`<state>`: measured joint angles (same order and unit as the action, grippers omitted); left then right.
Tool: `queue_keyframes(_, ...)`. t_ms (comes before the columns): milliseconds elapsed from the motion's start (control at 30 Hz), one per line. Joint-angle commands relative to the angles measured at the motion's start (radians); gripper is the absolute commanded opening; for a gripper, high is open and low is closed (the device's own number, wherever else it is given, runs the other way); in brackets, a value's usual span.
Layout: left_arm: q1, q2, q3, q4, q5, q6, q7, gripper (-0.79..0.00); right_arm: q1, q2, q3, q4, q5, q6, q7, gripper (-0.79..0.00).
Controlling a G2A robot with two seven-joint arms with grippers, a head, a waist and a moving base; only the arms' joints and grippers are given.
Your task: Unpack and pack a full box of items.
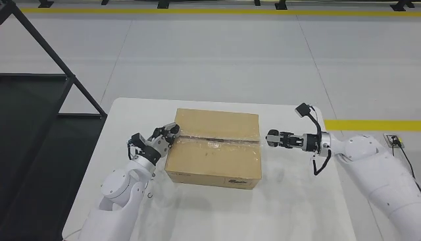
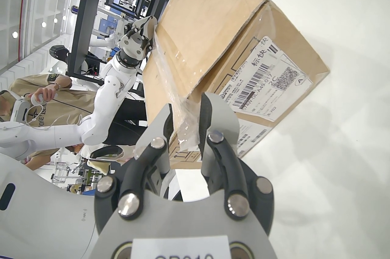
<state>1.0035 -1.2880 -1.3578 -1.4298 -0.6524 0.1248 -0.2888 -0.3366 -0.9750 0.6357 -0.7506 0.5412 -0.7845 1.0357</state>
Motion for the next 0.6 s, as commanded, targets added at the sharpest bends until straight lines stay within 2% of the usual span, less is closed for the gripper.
queue_keyframes(0,0.001,0.0,0.0,0.0,-0.001,-0.001,-0.001,-0.668,0.003,0.0,-0.003,0.005,0.005,-0.001,-0.001,-0.536)
queue_keyframes(67,0.001,-0.001,-0.001,0.0,-0.001,-0.002,-0.002,-0.671,0.006,0.001,-0.003,0.015,0.015,-0.003,-0.003,-0.477)
queue_keyframes(100,0.001,-0.001,-0.001,0.0,-0.001,-0.002,-0.002,-0.671,0.007,0.002,-0.002,0.02,0.022,-0.003,-0.003,-0.314)
queue_keyframes(133,0.001,-0.001,-0.001,0.0,-0.001,-0.002,-0.002,-0.674,0.009,0.002,-0.001,0.026,0.027,-0.003,-0.003,0.0)
queue_keyframes(433,0.002,-0.003,-0.002,-0.001,0.0,-0.001,-0.005,-0.674,0.014,0.013,0.022,0.04,0.074,-0.027,-0.027,0.0)
queue_keyframes(567,0.001,-0.003,-0.002,-0.002,0.001,-0.001,-0.004,-0.68,-0.013,0.029,0.04,-0.076,0.092,-0.075,-0.075,0.0)
